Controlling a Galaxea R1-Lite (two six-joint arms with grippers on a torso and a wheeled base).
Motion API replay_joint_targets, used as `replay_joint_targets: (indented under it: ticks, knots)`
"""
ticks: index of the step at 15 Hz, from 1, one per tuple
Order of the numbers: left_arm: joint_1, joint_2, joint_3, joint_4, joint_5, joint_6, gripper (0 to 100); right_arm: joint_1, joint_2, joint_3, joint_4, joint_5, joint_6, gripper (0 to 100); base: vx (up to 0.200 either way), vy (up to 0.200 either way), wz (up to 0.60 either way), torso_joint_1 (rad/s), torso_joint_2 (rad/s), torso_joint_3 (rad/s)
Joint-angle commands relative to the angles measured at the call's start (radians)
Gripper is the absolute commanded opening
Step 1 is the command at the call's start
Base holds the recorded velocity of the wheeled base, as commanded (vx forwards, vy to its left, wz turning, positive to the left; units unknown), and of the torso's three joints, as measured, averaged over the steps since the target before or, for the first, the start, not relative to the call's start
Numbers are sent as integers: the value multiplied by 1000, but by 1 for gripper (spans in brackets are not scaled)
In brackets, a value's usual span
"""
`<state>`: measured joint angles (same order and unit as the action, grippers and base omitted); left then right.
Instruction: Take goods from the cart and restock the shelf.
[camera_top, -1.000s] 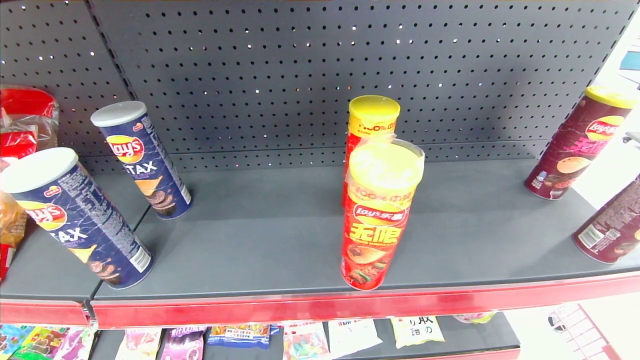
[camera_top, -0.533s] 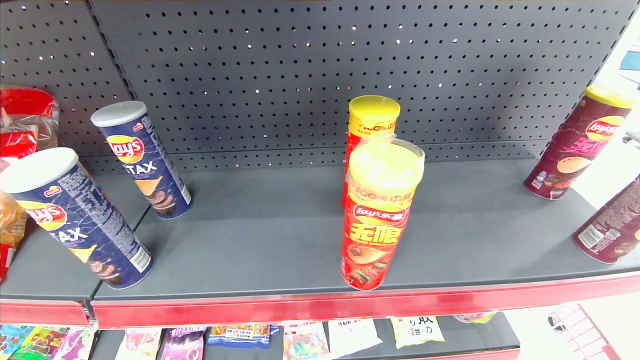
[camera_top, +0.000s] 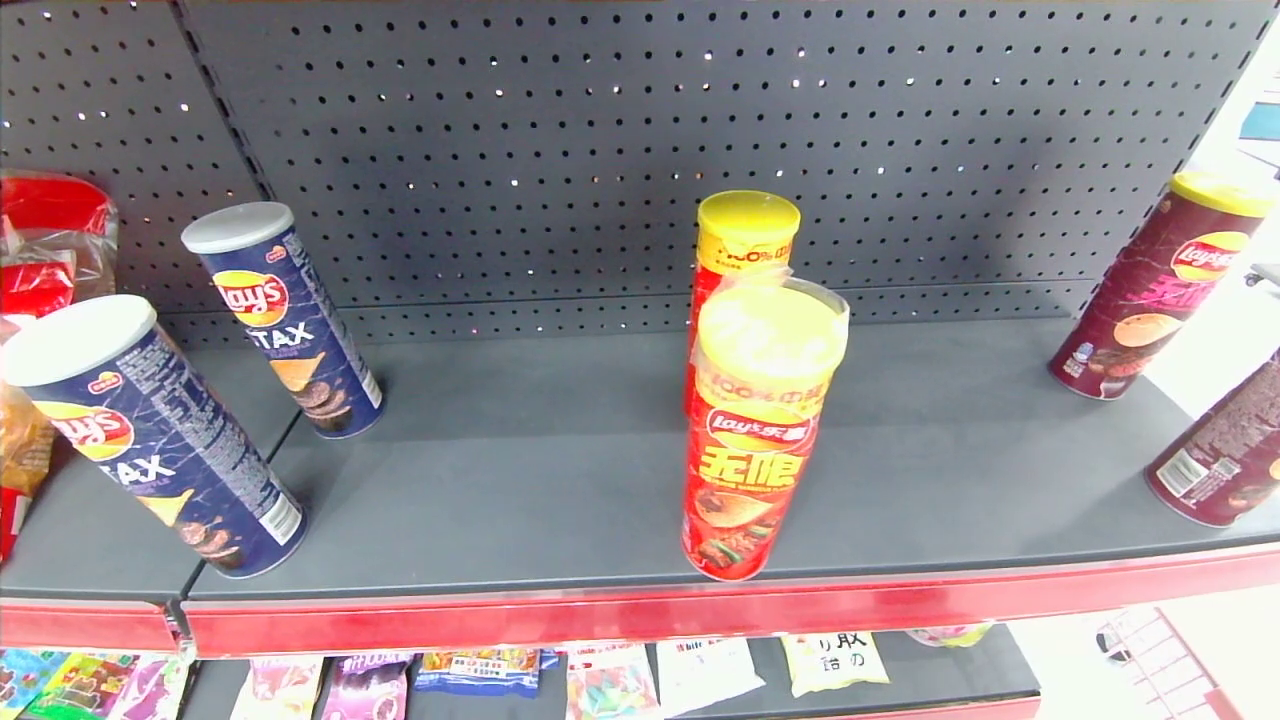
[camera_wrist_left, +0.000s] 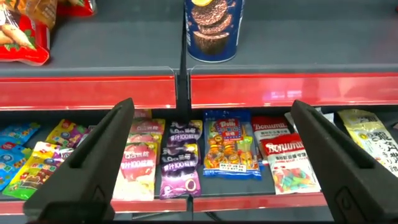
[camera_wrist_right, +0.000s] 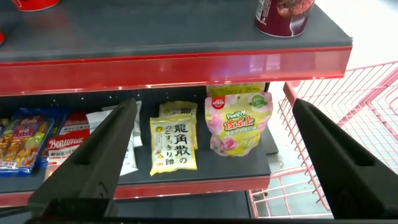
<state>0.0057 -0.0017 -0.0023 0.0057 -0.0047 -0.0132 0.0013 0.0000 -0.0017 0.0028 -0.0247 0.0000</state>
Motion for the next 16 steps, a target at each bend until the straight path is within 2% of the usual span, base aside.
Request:
replay_joint_targets:
  ticks: [1, 5, 16]
  knots:
    - [0, 2, -1, 0, 0, -1, 100, 0, 0, 0, 0, 0, 0, 100, 0, 0, 0, 0, 0, 0]
    - [0, 2, 1, 0, 0, 1, 100, 0, 0, 0, -1, 0, 0, 100, -200, 0, 0, 13, 7, 1]
    - [0, 2, -1, 0, 0, -1, 100, 0, 0, 0, 0, 0, 0, 100, 0, 0, 55, 1, 1, 0]
